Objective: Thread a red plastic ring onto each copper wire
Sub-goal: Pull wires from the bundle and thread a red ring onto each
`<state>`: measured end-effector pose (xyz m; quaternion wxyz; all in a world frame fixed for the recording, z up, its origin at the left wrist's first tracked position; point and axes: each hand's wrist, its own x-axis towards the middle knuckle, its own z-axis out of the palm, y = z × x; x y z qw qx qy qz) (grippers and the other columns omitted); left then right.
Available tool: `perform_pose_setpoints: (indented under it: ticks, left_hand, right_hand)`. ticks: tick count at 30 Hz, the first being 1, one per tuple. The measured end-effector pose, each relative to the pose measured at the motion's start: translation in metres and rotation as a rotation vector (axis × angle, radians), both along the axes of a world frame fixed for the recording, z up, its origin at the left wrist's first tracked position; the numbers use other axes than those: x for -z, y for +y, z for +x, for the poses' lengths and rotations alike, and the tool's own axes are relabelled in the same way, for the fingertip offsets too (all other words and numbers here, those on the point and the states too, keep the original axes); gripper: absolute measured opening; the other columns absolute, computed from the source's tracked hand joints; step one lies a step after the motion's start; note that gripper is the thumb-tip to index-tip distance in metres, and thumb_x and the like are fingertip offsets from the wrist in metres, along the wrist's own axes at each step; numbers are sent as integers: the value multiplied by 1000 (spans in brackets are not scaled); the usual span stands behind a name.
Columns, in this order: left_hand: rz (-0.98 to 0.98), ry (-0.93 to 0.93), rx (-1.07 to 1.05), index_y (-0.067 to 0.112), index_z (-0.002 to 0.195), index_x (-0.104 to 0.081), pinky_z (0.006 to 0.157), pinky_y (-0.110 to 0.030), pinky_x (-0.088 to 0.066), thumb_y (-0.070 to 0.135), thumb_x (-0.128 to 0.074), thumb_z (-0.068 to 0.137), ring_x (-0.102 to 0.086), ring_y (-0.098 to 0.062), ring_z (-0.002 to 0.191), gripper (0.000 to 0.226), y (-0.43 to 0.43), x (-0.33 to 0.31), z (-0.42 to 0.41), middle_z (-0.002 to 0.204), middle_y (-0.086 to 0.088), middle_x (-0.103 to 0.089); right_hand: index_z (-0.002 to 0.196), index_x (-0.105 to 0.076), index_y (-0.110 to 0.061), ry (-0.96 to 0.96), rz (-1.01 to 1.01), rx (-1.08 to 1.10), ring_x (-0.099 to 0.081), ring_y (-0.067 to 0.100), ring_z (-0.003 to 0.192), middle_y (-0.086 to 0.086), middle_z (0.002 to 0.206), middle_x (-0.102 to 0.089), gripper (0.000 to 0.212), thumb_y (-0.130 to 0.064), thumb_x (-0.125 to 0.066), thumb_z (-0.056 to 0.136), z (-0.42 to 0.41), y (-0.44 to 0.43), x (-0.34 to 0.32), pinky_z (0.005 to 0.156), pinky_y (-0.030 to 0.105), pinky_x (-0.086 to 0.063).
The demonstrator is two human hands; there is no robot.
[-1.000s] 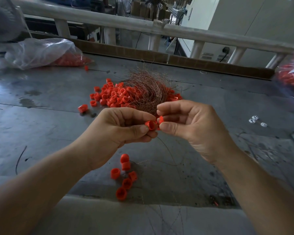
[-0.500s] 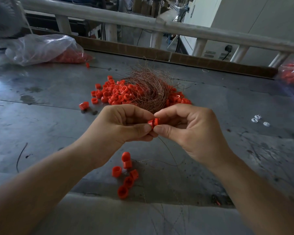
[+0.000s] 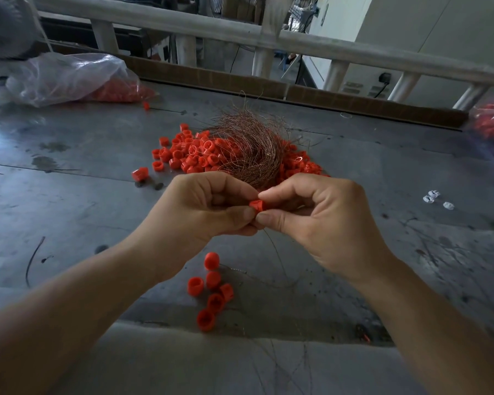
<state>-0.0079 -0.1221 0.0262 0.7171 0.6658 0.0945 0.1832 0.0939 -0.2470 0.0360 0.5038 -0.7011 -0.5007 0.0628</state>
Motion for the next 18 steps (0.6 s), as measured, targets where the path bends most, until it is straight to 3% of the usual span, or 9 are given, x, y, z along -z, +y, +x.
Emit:
perform_pose_setpoints:
  ticks: [6, 18]
  left_hand:
    - [-26, -3, 13, 14, 67, -71, 56, -18, -54, 8, -64, 54, -70, -19, 63, 16, 1, 0, -1, 68, -10, -71]
    - [47, 3, -15, 12, 74, -67, 56, -17, -53, 8, -62, 56, -69, -17, 60, 19, 0, 1, 0, 66, -8, -71]
  right_hand:
    - [80, -67, -20, 10, 4, -12, -66, 2, 70, -14, 78, -67, 23, -8, -78, 63, 1, -2, -2, 64, 13, -52]
    - [80, -68, -19, 16, 30, -5, -67, 2, 72, -13, 79, -67, 21, -12, -76, 62, 0, -2, 2, 66, 15, -52]
